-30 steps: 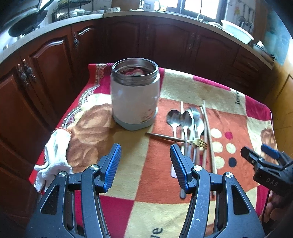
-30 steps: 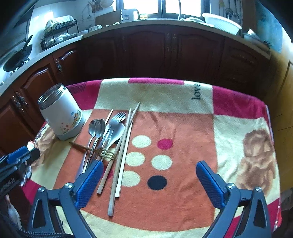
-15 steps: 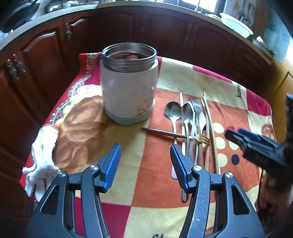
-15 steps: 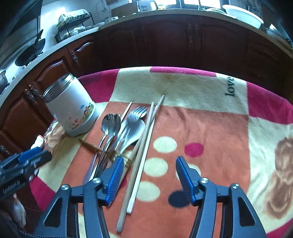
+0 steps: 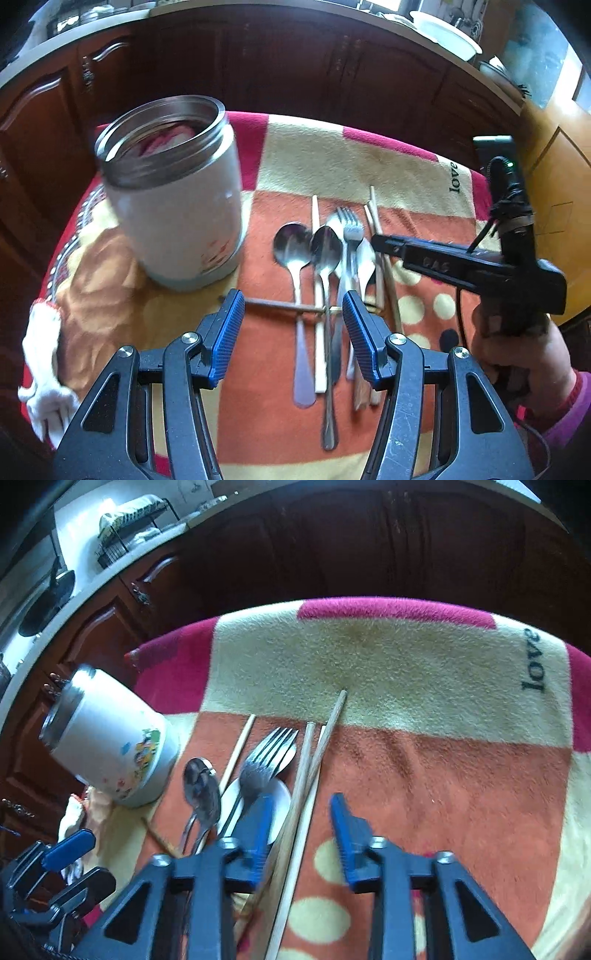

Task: Organize utensils
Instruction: 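Grasp a wooden chopstick with the right tool while the left tool grasps a steel spoon, then lift chopstick and spoon into the white jar while opening both tools to release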

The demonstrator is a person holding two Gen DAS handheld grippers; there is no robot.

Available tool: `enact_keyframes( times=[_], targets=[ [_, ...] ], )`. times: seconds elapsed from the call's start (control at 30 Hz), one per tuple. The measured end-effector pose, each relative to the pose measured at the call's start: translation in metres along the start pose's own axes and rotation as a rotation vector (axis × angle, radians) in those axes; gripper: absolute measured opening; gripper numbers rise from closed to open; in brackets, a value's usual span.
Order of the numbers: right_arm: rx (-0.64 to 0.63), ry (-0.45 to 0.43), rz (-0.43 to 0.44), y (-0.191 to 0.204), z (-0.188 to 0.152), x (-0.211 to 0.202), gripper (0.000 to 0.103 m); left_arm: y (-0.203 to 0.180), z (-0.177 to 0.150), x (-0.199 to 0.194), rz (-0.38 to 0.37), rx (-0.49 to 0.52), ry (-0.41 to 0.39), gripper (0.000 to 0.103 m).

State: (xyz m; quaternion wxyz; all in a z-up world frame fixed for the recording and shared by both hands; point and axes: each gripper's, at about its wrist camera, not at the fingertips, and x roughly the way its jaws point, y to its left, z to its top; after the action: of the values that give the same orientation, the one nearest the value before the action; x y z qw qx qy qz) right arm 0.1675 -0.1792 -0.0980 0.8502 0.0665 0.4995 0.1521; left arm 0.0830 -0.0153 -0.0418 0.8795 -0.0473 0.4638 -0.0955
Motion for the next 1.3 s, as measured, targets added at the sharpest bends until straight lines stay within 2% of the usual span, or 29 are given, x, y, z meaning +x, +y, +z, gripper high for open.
enact_keyframes(
  times=[0.03,0.13,0.27,0.4,0.5,0.63,0.77,0.8,0.93,1.3],
  targets=[
    [0.007,0.012,0.016,-0.004,0.001,0.004,0.015,-0.002,0.003,0.004,0.002,0.008,0.010,0.055],
    [0.017,0.005,0.066,-0.012,0.001,0.002,0.009,-0.008,0.010,0.017,-0.001,0.021,0.035,0.055],
    [0.014,-0.013,0.104,-0.023,-0.006,-0.014,0.009,-0.015,0.018,0.037,0.000,0.026,0.061,0.054],
    [0.036,-0.022,0.102,-0.038,-0.014,-0.024,0.008,-0.017,0.024,0.057,0.000,0.010,0.091,0.045],
    [0.042,-0.029,0.108,-0.046,-0.020,-0.029,0.008,-0.015,0.027,0.068,0.011,-0.003,0.104,0.042],
    [0.039,-0.025,0.122,-0.050,-0.024,-0.029,0.008,-0.013,0.030,0.077,0.010,-0.021,0.119,0.026],
    [0.038,-0.016,0.146,-0.051,-0.025,-0.026,0.008,-0.013,0.030,0.079,0.011,-0.018,0.108,0.022],
    [0.039,-0.007,0.151,-0.051,-0.024,-0.024,0.008,-0.011,0.030,0.078,0.010,-0.022,0.103,0.008],
    [0.062,0.043,0.162,-0.054,-0.022,-0.014,0.008,-0.001,0.031,0.071,-0.020,-0.038,0.098,0.005],
    [-0.013,-0.006,0.129,-0.045,-0.021,-0.016,0.007,0.000,0.027,0.055,-0.078,-0.043,0.096,0.003]
  ],
)
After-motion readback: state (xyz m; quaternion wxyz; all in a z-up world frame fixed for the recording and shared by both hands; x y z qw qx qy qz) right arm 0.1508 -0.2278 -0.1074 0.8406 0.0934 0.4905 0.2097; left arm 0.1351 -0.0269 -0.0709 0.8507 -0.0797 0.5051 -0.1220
